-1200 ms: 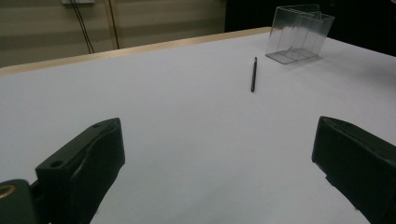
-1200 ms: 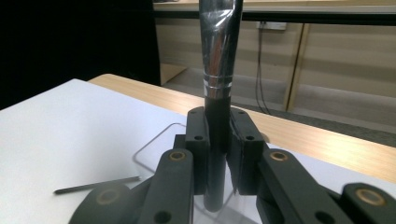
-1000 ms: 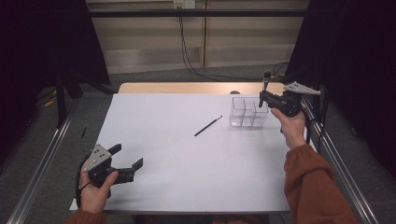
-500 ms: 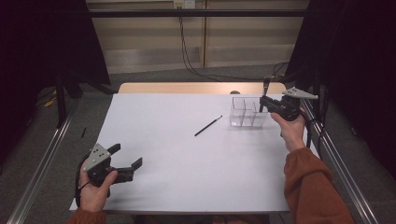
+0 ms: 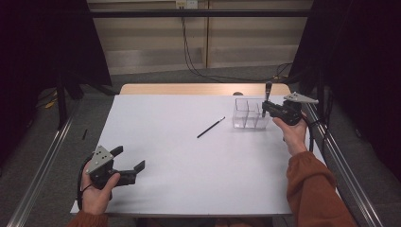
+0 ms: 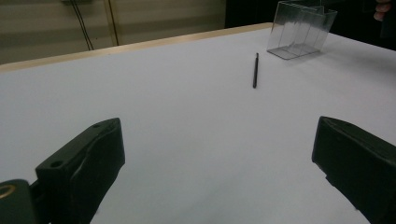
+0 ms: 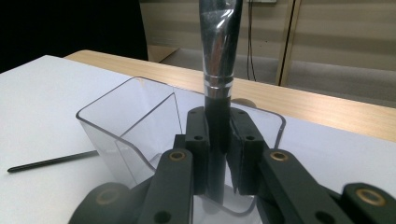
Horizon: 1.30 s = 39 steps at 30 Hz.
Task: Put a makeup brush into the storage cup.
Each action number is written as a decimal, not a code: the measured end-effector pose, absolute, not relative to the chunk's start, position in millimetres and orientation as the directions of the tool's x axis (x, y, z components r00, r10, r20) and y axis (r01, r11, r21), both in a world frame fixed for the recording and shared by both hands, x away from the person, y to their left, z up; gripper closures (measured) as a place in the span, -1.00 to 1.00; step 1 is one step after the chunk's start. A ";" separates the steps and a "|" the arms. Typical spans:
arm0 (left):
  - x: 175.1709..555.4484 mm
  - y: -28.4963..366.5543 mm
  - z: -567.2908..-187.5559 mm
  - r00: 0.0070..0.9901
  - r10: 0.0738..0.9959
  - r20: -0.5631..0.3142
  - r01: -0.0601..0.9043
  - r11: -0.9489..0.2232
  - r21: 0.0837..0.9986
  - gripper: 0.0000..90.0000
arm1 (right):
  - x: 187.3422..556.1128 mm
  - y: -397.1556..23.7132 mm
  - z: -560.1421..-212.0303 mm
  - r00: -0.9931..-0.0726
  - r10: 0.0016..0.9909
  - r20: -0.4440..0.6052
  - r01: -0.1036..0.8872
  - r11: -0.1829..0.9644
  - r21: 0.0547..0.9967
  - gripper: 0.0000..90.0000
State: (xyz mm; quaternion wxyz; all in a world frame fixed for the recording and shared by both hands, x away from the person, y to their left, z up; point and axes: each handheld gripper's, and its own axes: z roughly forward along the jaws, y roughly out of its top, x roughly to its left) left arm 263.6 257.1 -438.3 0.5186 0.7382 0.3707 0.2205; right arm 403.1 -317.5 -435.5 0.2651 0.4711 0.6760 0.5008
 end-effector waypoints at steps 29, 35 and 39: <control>263.6 258.2 -437.5 0.624 0.778 -0.070 0.324 -0.176 0.930 -0.95 | 395.4 -322.2 -437.7 -0.397 0.908 0.133 0.366 0.024 0.930 0.20; 263.1 258.2 -436.6 0.629 0.775 -0.063 0.318 -0.182 0.931 -0.95 | 385.5 -322.3 -435.4 -0.403 0.906 0.130 0.359 0.026 0.933 -0.21; 262.7 258.7 -436.1 0.629 0.775 -0.065 0.318 -0.181 0.931 -0.95 | 379.7 -322.1 -432.2 -0.409 0.905 0.113 0.343 0.038 0.939 -0.48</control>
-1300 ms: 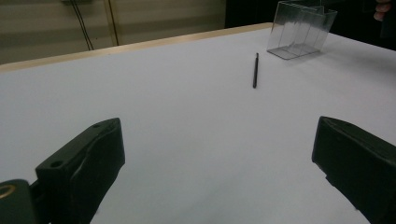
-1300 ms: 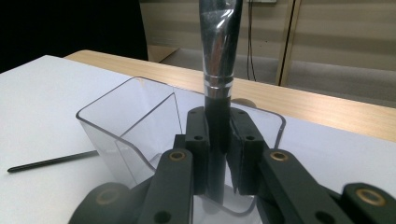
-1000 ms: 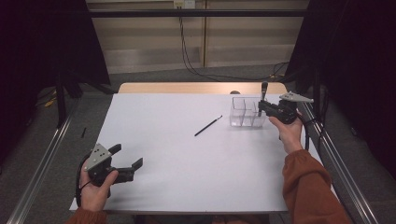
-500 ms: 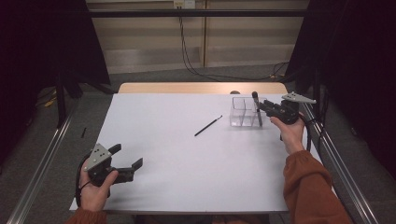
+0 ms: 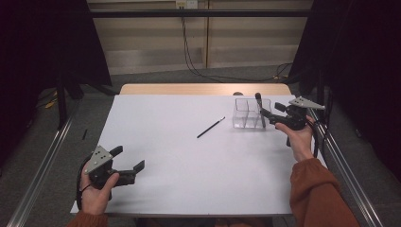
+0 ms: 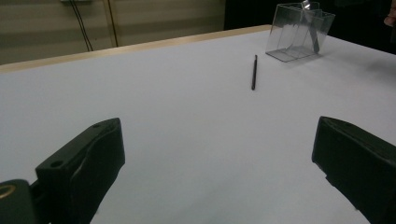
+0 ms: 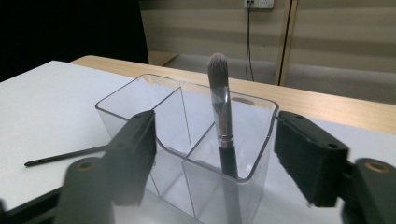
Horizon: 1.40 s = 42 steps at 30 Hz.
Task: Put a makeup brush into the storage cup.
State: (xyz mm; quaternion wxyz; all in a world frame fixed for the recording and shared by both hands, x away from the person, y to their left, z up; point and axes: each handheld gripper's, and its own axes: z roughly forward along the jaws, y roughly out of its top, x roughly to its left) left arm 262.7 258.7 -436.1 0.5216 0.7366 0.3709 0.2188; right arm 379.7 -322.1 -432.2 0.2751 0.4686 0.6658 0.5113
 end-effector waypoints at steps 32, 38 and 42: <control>260.6 262.7 -434.4 0.619 0.784 -0.057 0.306 -0.173 0.936 -0.94 | 313.5 -301.2 -430.4 -0.447 0.891 0.074 0.291 0.066 0.955 -0.96; 259.3 263.4 -434.1 0.613 0.788 -0.056 0.304 -0.169 0.938 -0.94 | 298.5 -296.6 -431.8 -0.469 0.880 0.076 0.285 0.070 0.956 -0.95; 258.4 263.5 -434.2 0.612 0.789 -0.053 0.303 -0.172 0.937 -0.93 | 290.4 -296.3 -434.1 -0.473 0.877 0.086 0.290 0.063 0.955 -0.95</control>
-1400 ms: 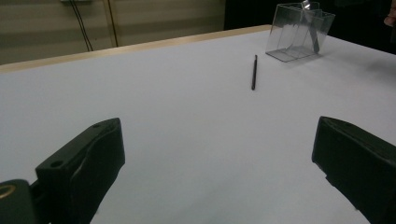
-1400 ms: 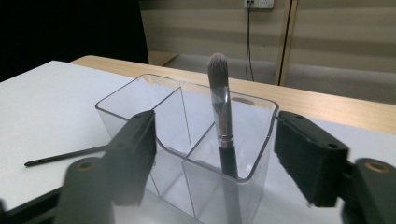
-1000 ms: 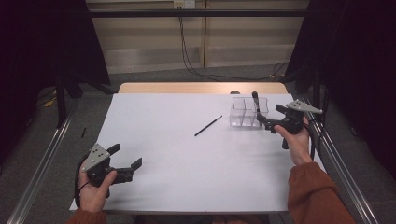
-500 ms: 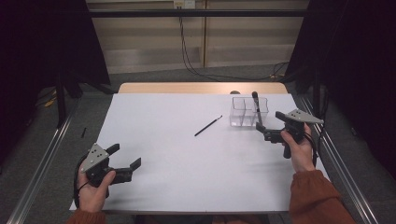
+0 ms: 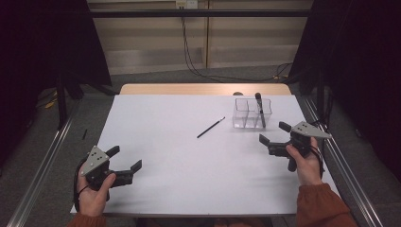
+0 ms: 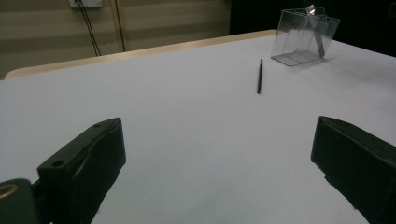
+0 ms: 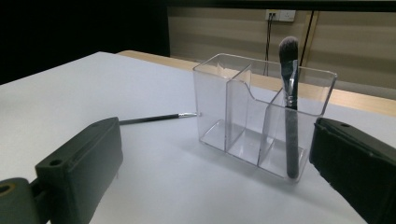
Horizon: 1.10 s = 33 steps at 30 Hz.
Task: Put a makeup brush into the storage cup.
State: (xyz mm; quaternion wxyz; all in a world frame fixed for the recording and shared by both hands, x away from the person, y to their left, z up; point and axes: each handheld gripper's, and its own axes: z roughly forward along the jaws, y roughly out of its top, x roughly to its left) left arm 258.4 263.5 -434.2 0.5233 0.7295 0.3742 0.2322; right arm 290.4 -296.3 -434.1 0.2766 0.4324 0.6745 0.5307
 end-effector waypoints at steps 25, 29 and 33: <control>246.4 262.2 -435.3 0.602 0.795 -0.072 0.293 -0.136 0.946 -0.94 | 234.6 -302.4 -452.5 -0.483 0.871 0.090 0.311 0.075 0.947 -0.94; 246.4 261.7 -435.2 0.605 0.792 -0.080 0.295 -0.130 0.947 -0.94 | 231.4 -303.7 -453.8 -0.488 0.868 0.093 0.312 0.074 0.947 -0.95; 247.3 263.3 -435.6 0.602 0.795 -0.078 0.296 -0.131 0.946 -0.94 | 232.5 -304.4 -454.7 -0.486 0.868 0.100 0.313 0.067 0.947 -0.95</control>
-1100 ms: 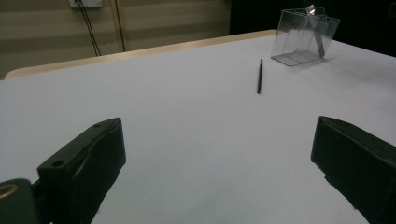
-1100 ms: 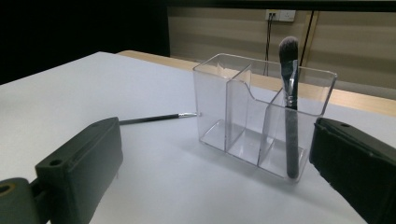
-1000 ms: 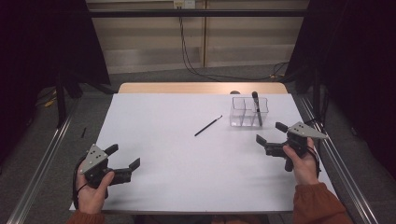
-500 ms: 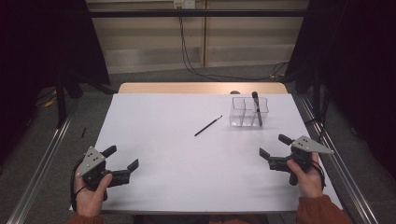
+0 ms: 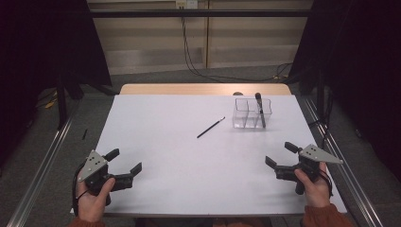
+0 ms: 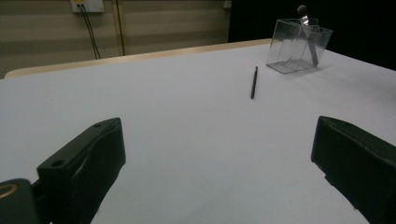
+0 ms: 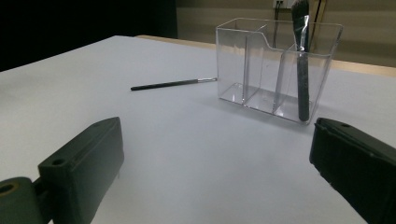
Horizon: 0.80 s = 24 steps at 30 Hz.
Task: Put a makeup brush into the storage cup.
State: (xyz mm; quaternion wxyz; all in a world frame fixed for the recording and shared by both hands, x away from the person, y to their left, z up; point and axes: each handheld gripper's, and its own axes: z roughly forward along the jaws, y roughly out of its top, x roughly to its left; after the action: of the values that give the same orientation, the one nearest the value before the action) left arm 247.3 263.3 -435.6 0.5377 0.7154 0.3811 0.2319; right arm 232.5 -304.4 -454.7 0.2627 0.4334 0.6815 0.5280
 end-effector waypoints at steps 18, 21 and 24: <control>252.1 263.1 -436.6 0.607 0.790 -0.085 0.294 -0.124 0.948 -0.94 | 232.4 -296.6 -454.4 -0.507 0.857 0.097 0.314 0.079 0.946 -0.96; 252.7 262.8 -436.3 0.605 0.792 -0.084 0.295 -0.126 0.947 -0.94 | 233.4 -293.8 -455.1 -0.517 0.850 0.102 0.318 0.080 0.945 -0.96; 252.5 261.7 -436.4 0.603 0.793 -0.082 0.296 -0.127 0.947 -0.94 | 236.6 -291.5 -454.4 -0.524 0.847 0.093 0.314 0.091 0.945 -0.96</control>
State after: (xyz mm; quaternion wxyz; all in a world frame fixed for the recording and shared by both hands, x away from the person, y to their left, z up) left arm 252.5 261.7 -436.4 0.5397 0.7144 0.3811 0.2305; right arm 236.6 -291.5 -454.4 0.2517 0.4181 0.6942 0.5290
